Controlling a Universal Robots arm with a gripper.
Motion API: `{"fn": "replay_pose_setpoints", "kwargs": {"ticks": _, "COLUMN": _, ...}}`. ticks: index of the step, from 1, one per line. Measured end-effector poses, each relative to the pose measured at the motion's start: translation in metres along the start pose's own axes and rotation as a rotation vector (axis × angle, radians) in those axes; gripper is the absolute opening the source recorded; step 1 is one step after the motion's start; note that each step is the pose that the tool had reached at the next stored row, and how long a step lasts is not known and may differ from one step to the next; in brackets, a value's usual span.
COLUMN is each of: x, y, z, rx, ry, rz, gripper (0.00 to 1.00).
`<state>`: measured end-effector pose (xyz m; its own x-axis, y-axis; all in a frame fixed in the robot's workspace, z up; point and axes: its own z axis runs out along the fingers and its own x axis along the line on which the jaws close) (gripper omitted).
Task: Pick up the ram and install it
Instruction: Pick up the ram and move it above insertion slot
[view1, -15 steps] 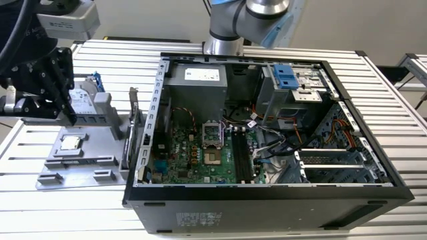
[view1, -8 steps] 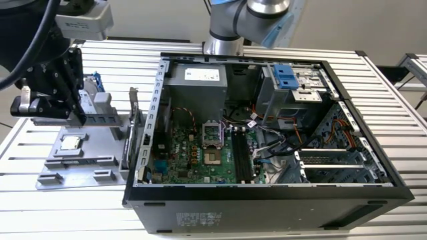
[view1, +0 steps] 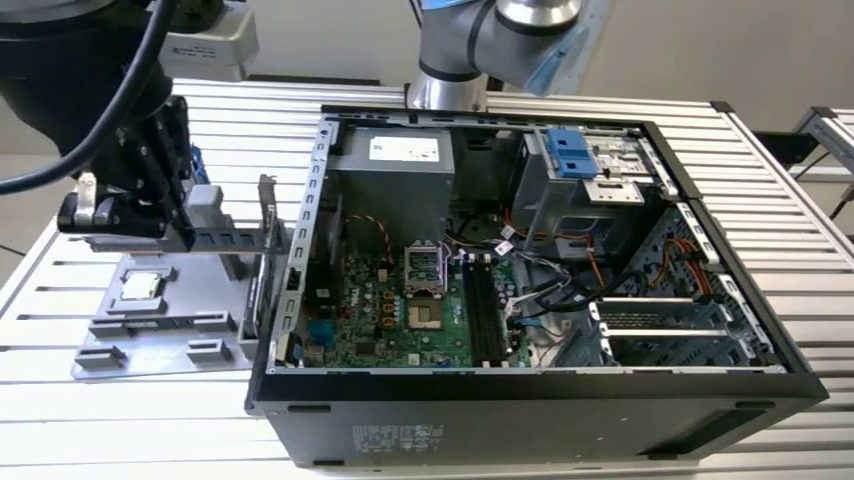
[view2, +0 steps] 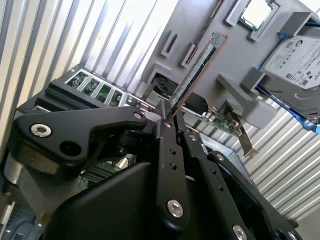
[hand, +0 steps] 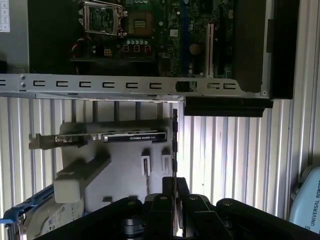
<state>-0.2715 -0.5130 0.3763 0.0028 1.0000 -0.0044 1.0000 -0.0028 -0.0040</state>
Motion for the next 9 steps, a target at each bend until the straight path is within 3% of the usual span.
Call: {"fn": "replay_pose_setpoints", "kwargs": {"ticks": 9, "x": 0.0001, "y": 0.0216, "z": -0.0001, "rx": 0.0008, "ry": 0.0, "rz": -0.008, "gripper": 0.0}}
